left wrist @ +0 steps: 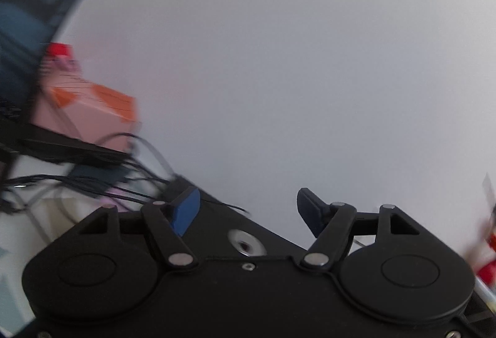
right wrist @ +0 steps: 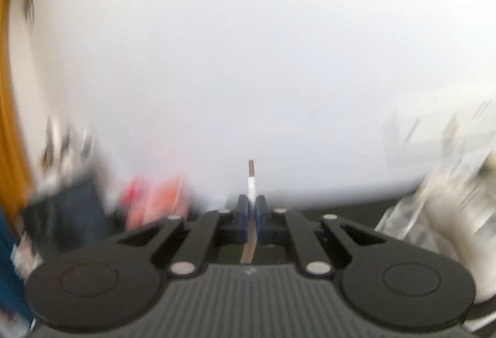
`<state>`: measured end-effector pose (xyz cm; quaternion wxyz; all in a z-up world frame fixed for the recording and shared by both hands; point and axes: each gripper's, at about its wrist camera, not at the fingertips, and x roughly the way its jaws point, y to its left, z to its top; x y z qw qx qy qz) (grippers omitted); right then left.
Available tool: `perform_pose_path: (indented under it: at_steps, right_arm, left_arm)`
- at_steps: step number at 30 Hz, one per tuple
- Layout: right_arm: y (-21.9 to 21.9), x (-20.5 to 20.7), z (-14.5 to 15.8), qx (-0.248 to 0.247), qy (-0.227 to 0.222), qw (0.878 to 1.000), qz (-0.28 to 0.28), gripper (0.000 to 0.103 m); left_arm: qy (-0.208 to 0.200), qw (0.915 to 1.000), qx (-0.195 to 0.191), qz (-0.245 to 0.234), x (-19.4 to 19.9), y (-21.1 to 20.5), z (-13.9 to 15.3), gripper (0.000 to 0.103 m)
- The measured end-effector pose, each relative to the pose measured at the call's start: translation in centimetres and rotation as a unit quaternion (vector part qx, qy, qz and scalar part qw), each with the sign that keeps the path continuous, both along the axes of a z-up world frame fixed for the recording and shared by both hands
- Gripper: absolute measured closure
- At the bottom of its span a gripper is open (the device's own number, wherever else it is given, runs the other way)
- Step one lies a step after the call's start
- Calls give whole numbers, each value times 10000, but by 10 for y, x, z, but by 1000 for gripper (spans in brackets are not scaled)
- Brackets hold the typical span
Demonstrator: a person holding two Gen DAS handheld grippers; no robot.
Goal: Lace up shoes with both hands
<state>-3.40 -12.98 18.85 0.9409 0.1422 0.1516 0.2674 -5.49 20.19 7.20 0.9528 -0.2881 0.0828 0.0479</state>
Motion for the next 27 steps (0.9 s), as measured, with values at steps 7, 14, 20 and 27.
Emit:
perform_pose_path:
  at_steps: [7, 14, 20, 27]
  right_arm:
    - [-140, -37, 49, 862, -1593, 9643, -1930, 98]
    - [-133, -33, -2, 122, -1512, 9819, -1138, 98]
    - [-69, -26, -70, -644, -1733, 9825, 232, 98]
    - [-48, -7, -112, -200, -1303, 9841, 1191, 98]
  left_arm:
    - [-399, 9748, 1116, -1891, -7, -67, 16, 30]
    - [-282, 9355, 2145, -2793, -17, -121, 13, 30]
    - [287, 9154, 2730, -2945, -9, -149, -9, 30]
    - [418, 9288, 2568, -2639, -2, -138, -15, 23]
